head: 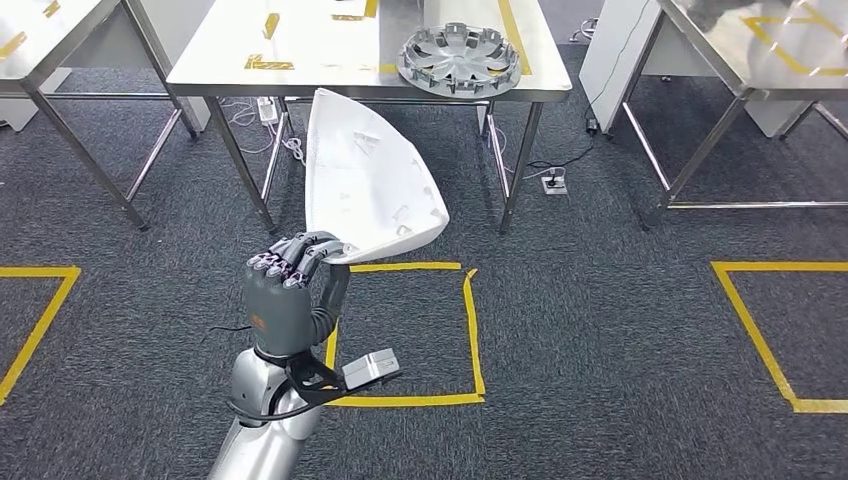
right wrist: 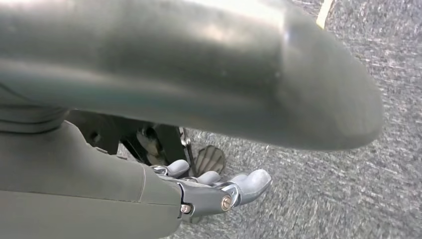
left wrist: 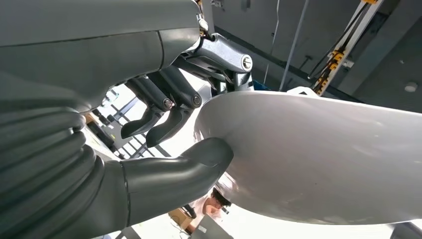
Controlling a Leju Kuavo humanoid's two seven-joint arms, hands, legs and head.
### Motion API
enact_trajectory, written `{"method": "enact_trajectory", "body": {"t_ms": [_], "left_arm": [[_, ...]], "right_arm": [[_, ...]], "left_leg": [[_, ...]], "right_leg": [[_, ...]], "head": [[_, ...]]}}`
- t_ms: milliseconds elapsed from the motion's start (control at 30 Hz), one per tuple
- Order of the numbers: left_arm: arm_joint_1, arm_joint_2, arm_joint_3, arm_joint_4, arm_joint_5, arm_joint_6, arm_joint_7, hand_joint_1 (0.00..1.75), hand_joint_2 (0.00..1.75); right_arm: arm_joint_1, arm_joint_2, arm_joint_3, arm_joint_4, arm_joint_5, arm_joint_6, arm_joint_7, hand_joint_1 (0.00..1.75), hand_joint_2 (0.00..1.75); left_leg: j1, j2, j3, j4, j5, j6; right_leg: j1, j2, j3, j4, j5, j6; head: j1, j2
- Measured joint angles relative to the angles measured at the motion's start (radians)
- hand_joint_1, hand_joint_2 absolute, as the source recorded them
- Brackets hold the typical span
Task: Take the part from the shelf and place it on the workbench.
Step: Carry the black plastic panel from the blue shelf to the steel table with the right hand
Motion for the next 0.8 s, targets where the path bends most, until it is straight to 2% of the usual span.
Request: {"method": "enact_trajectory", "body": {"t_ms": [33,67,100,133,167,200,233,267,333,400,433,467,533,567,600,633,700,733,767,800], "left_arm": [[0.000,0.000,0.000,0.000,-0.001,0.000,0.000,1.75,1.75],[0.000,0.000,0.001,0.000,-0.002,0.000,0.000,1.75,1.75],[0.000,0.000,0.002,0.001,-0.002,0.000,0.000,1.75,1.75],[0.001,0.000,0.002,0.001,-0.003,0.000,0.000,1.75,1.75],[0.001,0.000,0.003,0.000,-0.004,0.000,0.000,1.75,1.75],[0.001,0.000,0.004,0.000,-0.004,0.000,0.000,1.75,1.75],[0.001,0.000,0.005,0.000,-0.005,0.000,0.000,1.75,1.75],[0.001,0.000,0.006,0.000,-0.006,0.000,0.001,1.75,1.75],[0.001,0.000,0.006,0.000,-0.008,0.000,0.002,1.75,1.75],[0.000,0.000,0.006,-0.002,-0.011,0.000,0.002,1.75,1.75],[0.000,0.001,0.006,-0.002,-0.011,0.000,0.002,1.75,1.75],[0.000,0.001,0.006,-0.002,-0.011,0.000,0.004,1.75,1.75],[0.000,0.002,0.006,0.000,-0.011,0.000,0.006,1.75,1.75],[0.000,0.002,0.006,0.002,-0.011,0.000,0.006,1.75,1.75],[0.001,0.002,0.006,0.003,-0.011,0.000,0.007,1.75,1.75],[0.001,0.002,0.006,0.004,-0.011,0.000,0.007,1.75,1.75],[0.001,0.002,0.006,0.004,-0.011,0.000,0.008,1.75,1.75],[0.001,0.002,0.006,0.004,-0.011,0.000,0.009,1.75,1.75],[0.001,0.002,0.006,0.004,-0.011,0.000,0.010,1.75,1.75],[0.001,0.002,0.006,0.004,-0.011,0.000,0.012,1.75,1.75]], "right_arm": [[0.001,0.000,0.000,0.000,0.000,0.001,0.000,0.00,0.00],[0.002,0.000,0.000,0.000,0.000,0.001,0.000,0.00,0.00],[0.003,0.000,0.000,0.000,0.000,0.000,0.000,0.00,0.00],[0.004,0.000,0.000,0.000,0.000,0.000,0.000,0.00,0.00],[0.004,0.000,0.000,0.000,0.000,0.000,0.000,0.00,0.00],[0.003,0.000,0.000,0.000,0.000,-0.001,0.000,0.00,0.00],[0.003,0.000,0.000,0.000,0.000,0.001,0.000,0.00,0.00],[0.002,0.000,0.000,0.000,0.000,0.002,0.000,0.00,0.00],[0.001,0.000,0.000,0.000,0.000,0.005,0.000,0.00,0.00],[0.001,0.000,0.000,0.000,0.000,0.004,0.000,0.00,0.00],[0.001,0.000,0.000,0.000,0.000,0.003,0.000,0.00,0.00],[0.001,0.000,0.000,0.000,0.000,0.004,0.000,0.00,0.00],[0.000,0.000,0.000,0.000,0.000,0.004,0.001,0.00,0.00],[0.001,0.000,0.000,0.000,0.000,0.004,0.001,0.00,0.00],[0.001,0.000,0.000,0.000,0.000,0.004,0.001,0.00,0.00],[0.002,0.000,0.000,0.000,0.000,0.004,0.001,0.00,0.00],[0.003,0.000,0.000,0.000,0.000,0.003,0.002,0.00,0.00],[0.003,0.000,0.000,0.000,0.000,0.003,0.003,0.00,0.00],[0.002,0.000,0.000,0.000,0.000,0.004,0.003,0.00,0.00],[0.002,0.000,0.000,0.000,0.000,0.004,0.003,0.00,0.00]], "left_leg": [[0.000,0.000,0.001,0.000,-0.002,0.002],[-0.001,-0.001,0.003,0.001,-0.005,0.002],[-0.001,-0.002,0.006,0.001,-0.008,0.002],[-0.001,-0.003,0.011,0.002,-0.012,0.000],[0.000,-0.004,0.017,0.002,-0.017,-0.003],[-0.002,-0.004,0.023,0.003,-0.022,-0.007],[-0.003,-0.004,0.027,0.003,-0.027,-0.013],[-0.004,-0.004,0.030,0.002,-0.031,-0.019],[-0.005,-0.004,0.033,-0.002,-0.036,-0.031],[-0.003,-0.002,0.034,0.007,-0.046,-0.042],[-0.003,-0.001,0.023,0.034,-0.061,-0.047],[-0.002,0.000,-0.001,0.085,-0.086,-0.051],[-0.002,0.001,-0.077,0.220,-0.141,-0.057],[-0.002,0.001,-0.109,0.269,-0.151,-0.058],[-0.002,0.001,-0.124,0.283,-0.141,-0.059],[-0.002,0.002,-0.118,0.256,-0.109,-0.058],[-0.002,0.002,-0.064,0.123,-0.029,-0.053],[-0.003,0.002,-0.037,0.061,-0.002,-0.048],[-0.003,0.002,-0.019,0.022,0.010,-0.043],[-0.005,0.001,-0.012,0.006,0.010,-0.036]], "right_leg": [[-0.001,0.000,-0.037,0.055,-0.016,0.002],[-0.002,0.000,-0.064,0.085,-0.016,0.003],[-0.003,0.000,-0.073,0.081,0.004,0.003],[-0.004,0.000,-0.062,0.040,0.041,0.002],[-0.005,-0.001,-0.035,-0.030,0.088,0.000],[-0.004,-0.002,-0.004,-0.101,0.122,-0.003],[-0.002,-0.002,0.020,-0.157,0.144,-0.008],[0.001,-0.003,0.034,-0.188,0.151,-0.013],[0.005,-0.002,0.039,-0.198,0.145,-0.025],[0.002,-0.002,0.047,-0.204,0.143,-0.038],[-0.001,-0.002,0.052,-0.207,0.142,-0.044],[-0.002,-0.002,0.057,-0.209,0.140,-0.050],[-0.001,-0.003,0.062,-0.208,0.134,-0.057],[-0.001,-0.003,0.064,-0.208,0.131,-0.058],[0.000,-0.002,0.068,-0.208,0.128,-0.058],[0.000,-0.001,0.073,-0.208,0.124,-0.056],[0.000,0.001,0.087,-0.206,0.114,-0.050],[0.002,0.002,0.091,-0.204,0.109,-0.045],[0.004,0.003,0.093,-0.203,0.105,-0.040],[0.005,0.003,0.094,-0.203,0.102,-0.034]], "head": [[0.000,0.000],[0.000,0.000],[0.000,0.000],[0.000,0.000],[0.001,0.000],[0.000,0.000],[0.000,0.000],[0.000,0.000],[0.000,0.000],[-0.001,0.000],[-0.004,0.000],[-0.006,0.000],[-0.010,0.000],[-0.010,0.000],[-0.010,0.000],[-0.010,0.000],[-0.010,0.000],[-0.011,0.000],[-0.010,0.000],[-0.010,0.000]]}}
